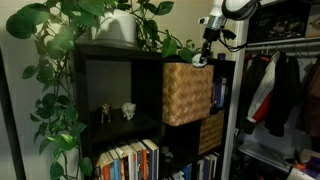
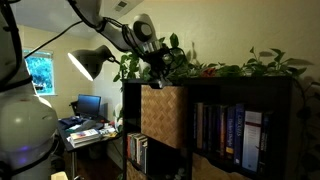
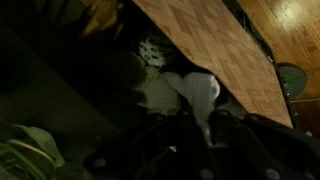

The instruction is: Open the top drawer, put the objects on top of the cabinet in the drawer, then close it

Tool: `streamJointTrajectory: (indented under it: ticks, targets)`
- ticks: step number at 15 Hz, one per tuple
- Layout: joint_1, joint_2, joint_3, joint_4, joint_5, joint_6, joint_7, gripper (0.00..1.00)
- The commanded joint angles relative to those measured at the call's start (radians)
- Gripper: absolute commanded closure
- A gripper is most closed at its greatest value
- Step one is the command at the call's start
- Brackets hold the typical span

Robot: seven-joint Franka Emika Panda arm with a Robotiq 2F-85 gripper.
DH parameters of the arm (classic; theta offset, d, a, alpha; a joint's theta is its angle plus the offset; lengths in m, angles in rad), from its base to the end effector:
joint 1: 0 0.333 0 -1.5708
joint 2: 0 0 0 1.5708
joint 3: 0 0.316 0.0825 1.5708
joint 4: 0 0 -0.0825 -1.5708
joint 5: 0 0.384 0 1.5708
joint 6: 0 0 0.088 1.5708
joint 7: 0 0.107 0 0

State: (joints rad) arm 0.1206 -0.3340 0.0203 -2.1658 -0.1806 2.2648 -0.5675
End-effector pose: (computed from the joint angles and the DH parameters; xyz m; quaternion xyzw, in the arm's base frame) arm 0.4872 0.0655 0.5794 0.8976 0.3763 0.1912 0.1268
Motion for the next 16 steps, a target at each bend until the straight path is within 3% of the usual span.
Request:
streamJointTrajectory:
  ticks: [1,9,16]
  targets:
    - [0.018,-0.020,-0.014,-0.055,0.002,0.102,-0.060,0.54]
    - [0.009,-0.031,-0.011,-0.026,0.009,0.056,-0.050,0.03]
    - [-0.060,-0.030,-0.035,0.042,-0.023,0.060,0.055,0.00]
